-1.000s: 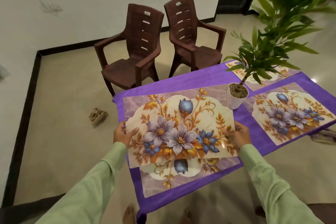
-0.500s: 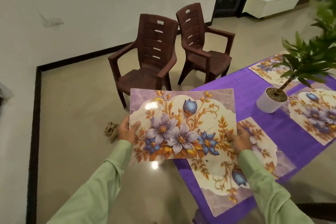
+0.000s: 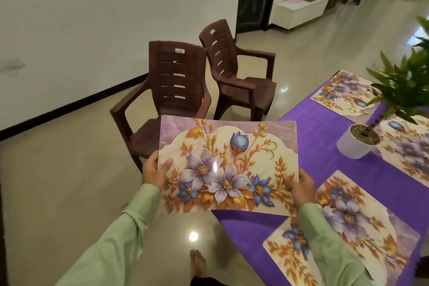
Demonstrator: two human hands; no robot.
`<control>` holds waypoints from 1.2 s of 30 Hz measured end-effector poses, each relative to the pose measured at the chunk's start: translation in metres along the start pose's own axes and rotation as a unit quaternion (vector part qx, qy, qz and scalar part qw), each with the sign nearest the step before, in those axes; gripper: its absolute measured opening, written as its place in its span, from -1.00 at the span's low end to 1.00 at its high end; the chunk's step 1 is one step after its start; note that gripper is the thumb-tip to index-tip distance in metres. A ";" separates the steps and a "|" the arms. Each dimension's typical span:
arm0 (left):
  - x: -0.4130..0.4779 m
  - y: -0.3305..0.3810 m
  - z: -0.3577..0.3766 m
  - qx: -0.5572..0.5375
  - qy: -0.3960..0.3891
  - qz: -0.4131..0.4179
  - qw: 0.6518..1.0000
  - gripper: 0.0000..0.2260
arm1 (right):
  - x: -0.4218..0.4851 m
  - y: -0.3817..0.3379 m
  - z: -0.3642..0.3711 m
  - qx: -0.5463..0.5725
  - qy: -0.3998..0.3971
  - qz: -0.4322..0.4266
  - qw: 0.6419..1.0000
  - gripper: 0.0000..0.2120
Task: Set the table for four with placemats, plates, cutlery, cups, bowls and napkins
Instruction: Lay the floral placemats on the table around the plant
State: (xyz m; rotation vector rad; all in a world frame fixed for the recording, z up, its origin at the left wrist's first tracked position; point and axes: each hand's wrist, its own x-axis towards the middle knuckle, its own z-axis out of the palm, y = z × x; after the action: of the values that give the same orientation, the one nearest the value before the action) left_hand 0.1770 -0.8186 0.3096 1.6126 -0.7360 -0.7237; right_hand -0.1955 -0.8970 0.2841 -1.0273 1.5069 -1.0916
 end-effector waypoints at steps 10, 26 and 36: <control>0.187 0.037 0.052 0.000 -0.141 0.000 0.990 -0.85 | 0.076 -0.024 0.068 0.038 0.133 0.041 0.990 -0.77; 0.384 0.060 0.255 0.035 -0.463 0.005 0.886 -0.81 | 0.086 -0.039 0.134 0.077 0.447 0.100 0.886 -0.78; 0.365 0.074 0.390 0.067 -0.582 0.046 0.809 -0.68 | 0.083 -0.032 0.111 0.071 0.559 0.113 0.818 -0.68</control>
State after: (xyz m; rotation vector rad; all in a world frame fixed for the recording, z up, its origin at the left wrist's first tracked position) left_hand 0.0874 -1.3498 0.3024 1.0932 -1.7474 -1.6406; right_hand -0.0981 -1.0002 0.2826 0.0291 2.3067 -1.7176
